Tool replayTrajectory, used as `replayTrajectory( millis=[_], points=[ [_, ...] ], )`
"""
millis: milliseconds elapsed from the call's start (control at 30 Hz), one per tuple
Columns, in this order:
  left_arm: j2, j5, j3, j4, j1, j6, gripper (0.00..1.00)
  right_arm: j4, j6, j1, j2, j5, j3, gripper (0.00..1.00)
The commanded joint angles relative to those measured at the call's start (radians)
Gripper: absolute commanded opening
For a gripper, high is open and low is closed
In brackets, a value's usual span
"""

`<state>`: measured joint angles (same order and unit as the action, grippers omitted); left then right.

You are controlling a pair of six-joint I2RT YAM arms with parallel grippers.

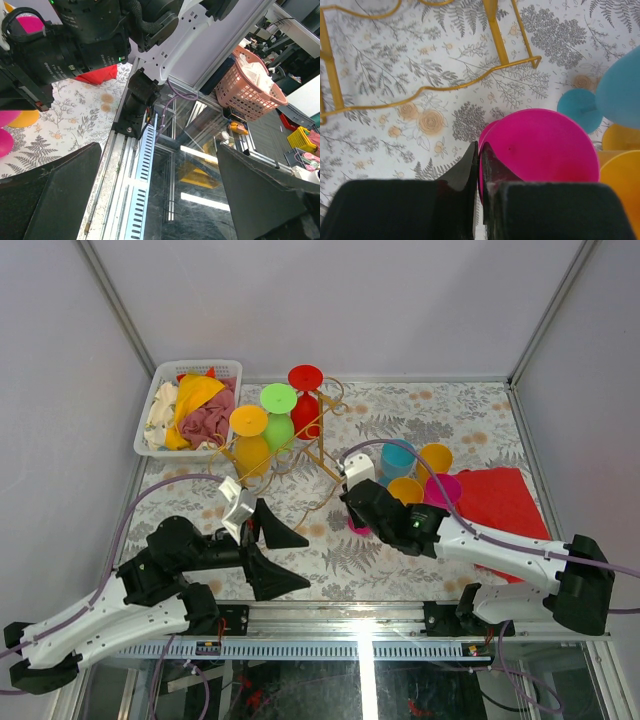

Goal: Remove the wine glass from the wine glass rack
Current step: Place the wine glass at the center of the board.

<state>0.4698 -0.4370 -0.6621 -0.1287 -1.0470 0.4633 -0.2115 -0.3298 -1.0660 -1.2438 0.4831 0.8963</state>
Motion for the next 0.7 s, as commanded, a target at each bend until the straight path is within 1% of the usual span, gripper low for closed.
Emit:
replayTrajectory(
  millis=[0, 100, 167, 467, 667],
  points=[
    [0.01, 0.002, -0.051, 0.011, 0.003, 0.012, 1.0, 0.099, -0.084, 0.053, -0.012, -0.003, 0.033, 0.0],
    [0.007, 0.008, -0.054, 0.002, 0.003, 0.008, 1.0, 0.081, -0.123, 0.115, -0.052, -0.068, 0.049, 0.02],
    [-0.001, 0.014, -0.052, 0.0, 0.004, 0.007, 1.0, 0.074, -0.117, 0.133, -0.077, -0.079, 0.069, 0.03],
    [-0.016, 0.032, -0.049, -0.003, 0.003, 0.004, 1.0, 0.054, -0.081, 0.136, -0.186, -0.101, 0.134, 0.07],
    [-0.01, 0.036, -0.069, -0.021, 0.003, 0.004, 1.0, 0.041, -0.084, 0.137, -0.203, -0.055, 0.143, 0.16]
  ],
)
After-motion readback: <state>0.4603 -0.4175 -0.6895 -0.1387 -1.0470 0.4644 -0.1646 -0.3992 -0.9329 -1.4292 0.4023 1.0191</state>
